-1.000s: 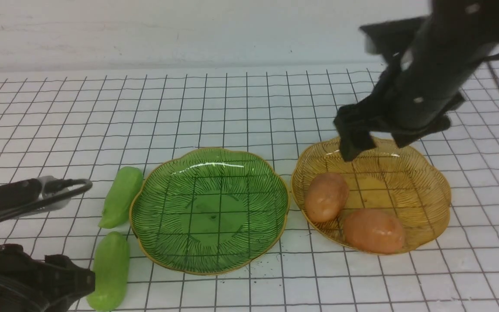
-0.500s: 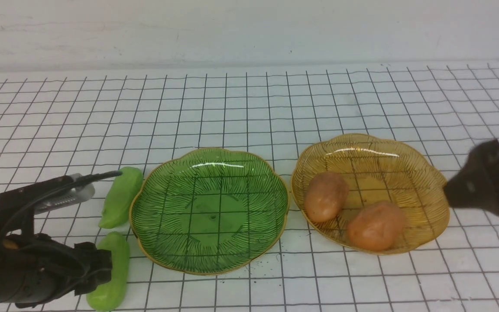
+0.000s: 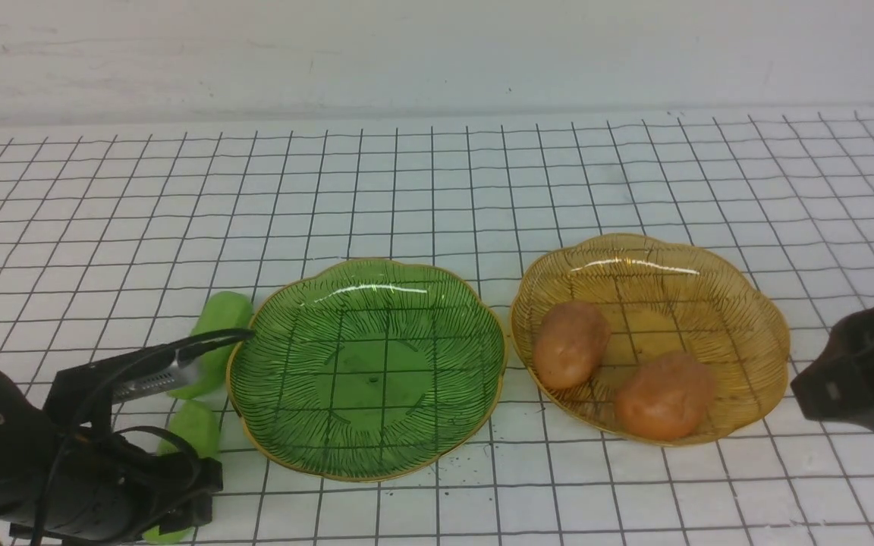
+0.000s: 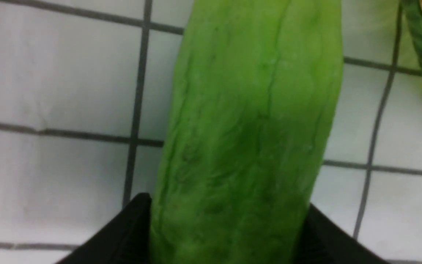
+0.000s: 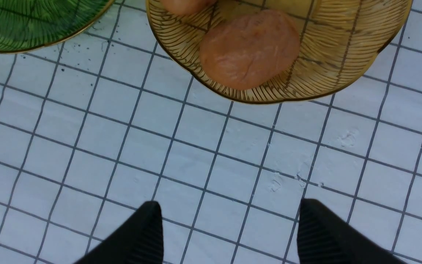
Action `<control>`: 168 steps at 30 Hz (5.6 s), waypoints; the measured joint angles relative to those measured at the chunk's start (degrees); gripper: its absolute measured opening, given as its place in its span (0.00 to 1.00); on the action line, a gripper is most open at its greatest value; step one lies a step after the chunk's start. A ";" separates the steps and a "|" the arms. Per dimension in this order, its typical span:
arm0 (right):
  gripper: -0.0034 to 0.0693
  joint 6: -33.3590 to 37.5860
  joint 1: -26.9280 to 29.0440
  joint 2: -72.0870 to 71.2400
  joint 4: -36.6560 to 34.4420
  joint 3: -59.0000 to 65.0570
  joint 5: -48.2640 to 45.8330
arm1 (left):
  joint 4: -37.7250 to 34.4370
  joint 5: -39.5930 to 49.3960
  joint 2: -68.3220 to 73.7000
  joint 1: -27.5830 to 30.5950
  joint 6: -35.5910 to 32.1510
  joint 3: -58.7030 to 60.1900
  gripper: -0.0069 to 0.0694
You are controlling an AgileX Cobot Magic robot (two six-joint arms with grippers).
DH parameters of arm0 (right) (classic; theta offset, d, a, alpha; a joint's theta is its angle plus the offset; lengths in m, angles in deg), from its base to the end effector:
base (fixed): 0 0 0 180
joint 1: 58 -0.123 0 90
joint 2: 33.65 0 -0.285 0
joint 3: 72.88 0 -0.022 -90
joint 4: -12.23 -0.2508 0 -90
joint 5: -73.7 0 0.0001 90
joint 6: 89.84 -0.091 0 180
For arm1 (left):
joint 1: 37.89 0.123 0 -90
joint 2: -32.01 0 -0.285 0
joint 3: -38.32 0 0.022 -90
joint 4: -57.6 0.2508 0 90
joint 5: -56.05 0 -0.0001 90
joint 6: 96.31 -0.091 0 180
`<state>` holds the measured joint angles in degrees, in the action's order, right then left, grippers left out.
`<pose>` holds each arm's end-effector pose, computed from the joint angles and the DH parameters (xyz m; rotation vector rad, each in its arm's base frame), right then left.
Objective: Put different types of vegetables on the plate.
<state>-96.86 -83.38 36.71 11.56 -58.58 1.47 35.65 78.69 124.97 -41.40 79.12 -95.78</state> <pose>0.1690 0.0813 0.3529 -0.4373 2.7174 0.1727 0.2258 -0.0270 0.1486 -0.2658 2.7959 -0.2834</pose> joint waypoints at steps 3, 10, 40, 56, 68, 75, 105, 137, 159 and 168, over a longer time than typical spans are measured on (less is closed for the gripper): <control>0.66 0.00 0.00 0.00 0.00 0.00 0.00 | 0.21 1.05 -0.12 0.00 -0.07 -0.26 0.59; 0.66 0.00 0.00 0.00 0.02 0.00 0.00 | 5.24 12.92 -9.13 0.00 0.55 -3.65 0.59; 0.66 0.00 0.00 0.00 0.67 0.02 0.05 | -8.78 21.57 19.68 -18.47 0.69 -43.30 0.85; 0.66 0.00 0.00 0.00 0.67 0.02 0.05 | -1.59 26.43 19.45 -0.19 0.82 -47.99 0.76; 0.66 0.00 0.00 0.00 0.67 0.57 0.12 | -0.44 18.21 24.22 5.48 0.38 -48.05 0.71; 0.66 0.39 0.00 0.00 0.67 2.46 0.11 | -0.57 15.46 27.26 5.48 0.38 -48.05 0.71; 0.65 0.46 0.00 0.00 0.67 2.64 0.57 | -0.26 27.86 19.92 -2.28 -3.59 -55.57 0.53; 0.03 4.29 0.00 -54.31 0.67 40.63 46.72 | 1.76 29.69 17.74 -9.28 -7.02 -55.57 0.11; 0.03 4.36 0.00 -54.64 0.67 42.11 45.83 | 2.66 34.90 8.54 -9.28 -7.59 -55.57 0.08; 0.03 4.36 15.14 -62.96 1.36 55.63 45.62 | 3.28 37.37 8.20 -9.28 -7.57 -55.57 0.08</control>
<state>-92.50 -68.24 -26.25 12.92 -2.95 47.09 38.93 116.06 133.17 -50.68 71.55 -151.35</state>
